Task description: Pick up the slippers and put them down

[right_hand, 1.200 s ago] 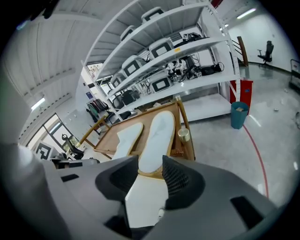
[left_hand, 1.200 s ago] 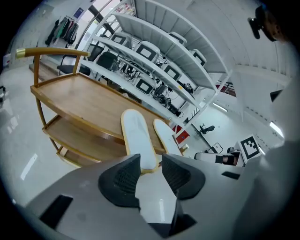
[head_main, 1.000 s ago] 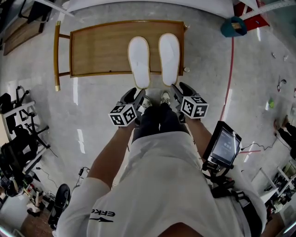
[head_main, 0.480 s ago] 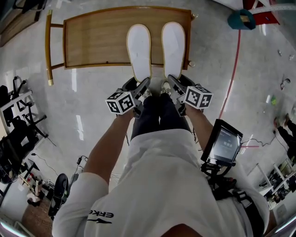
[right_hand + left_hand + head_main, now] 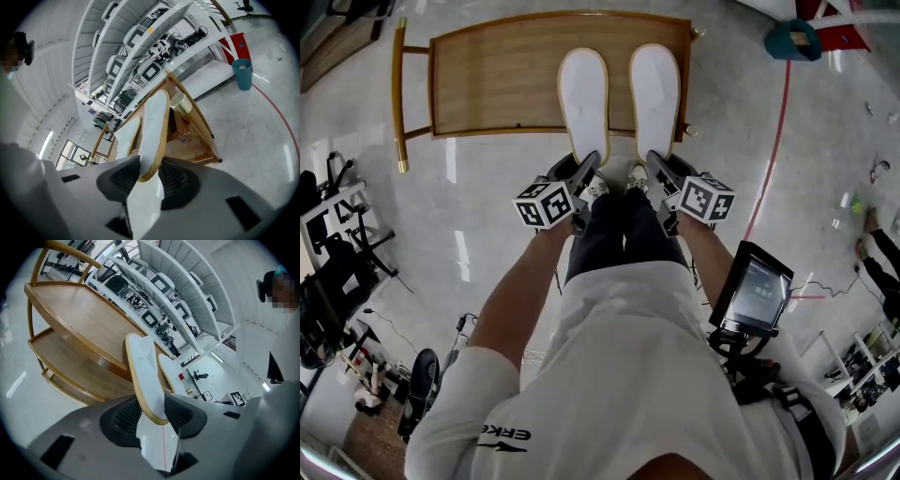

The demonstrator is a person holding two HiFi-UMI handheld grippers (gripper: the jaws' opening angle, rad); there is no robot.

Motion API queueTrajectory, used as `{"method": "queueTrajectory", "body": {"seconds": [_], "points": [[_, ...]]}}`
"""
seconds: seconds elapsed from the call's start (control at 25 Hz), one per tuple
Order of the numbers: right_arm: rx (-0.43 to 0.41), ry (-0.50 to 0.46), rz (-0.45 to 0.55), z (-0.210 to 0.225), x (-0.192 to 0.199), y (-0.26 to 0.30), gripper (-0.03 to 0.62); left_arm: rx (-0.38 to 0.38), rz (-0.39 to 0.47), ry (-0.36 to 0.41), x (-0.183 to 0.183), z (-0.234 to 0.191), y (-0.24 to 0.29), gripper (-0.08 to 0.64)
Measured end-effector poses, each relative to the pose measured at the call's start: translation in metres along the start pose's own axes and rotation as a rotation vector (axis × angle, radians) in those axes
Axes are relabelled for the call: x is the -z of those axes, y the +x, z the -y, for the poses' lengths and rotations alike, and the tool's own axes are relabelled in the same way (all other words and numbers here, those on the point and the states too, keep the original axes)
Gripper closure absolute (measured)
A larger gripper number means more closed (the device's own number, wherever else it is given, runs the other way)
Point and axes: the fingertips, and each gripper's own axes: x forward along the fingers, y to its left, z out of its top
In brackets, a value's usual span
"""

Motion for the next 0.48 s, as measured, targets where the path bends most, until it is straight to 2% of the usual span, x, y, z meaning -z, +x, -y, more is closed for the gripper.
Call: {"method": "queueTrajectory", "body": {"seconds": [0.32, 0.48], "points": [[0.001, -0.033, 0.039, -0.028, -0.016, -0.022, 0.555, 0.017, 0.040, 0.035, -0.020, 0.030, -0.018, 0.519], [0.010, -0.065, 0.044, -0.030, -0.017, -0.023, 0.560, 0.022, 0.053, 0.054, -0.023, 0.032, -0.018, 0.526]]}}
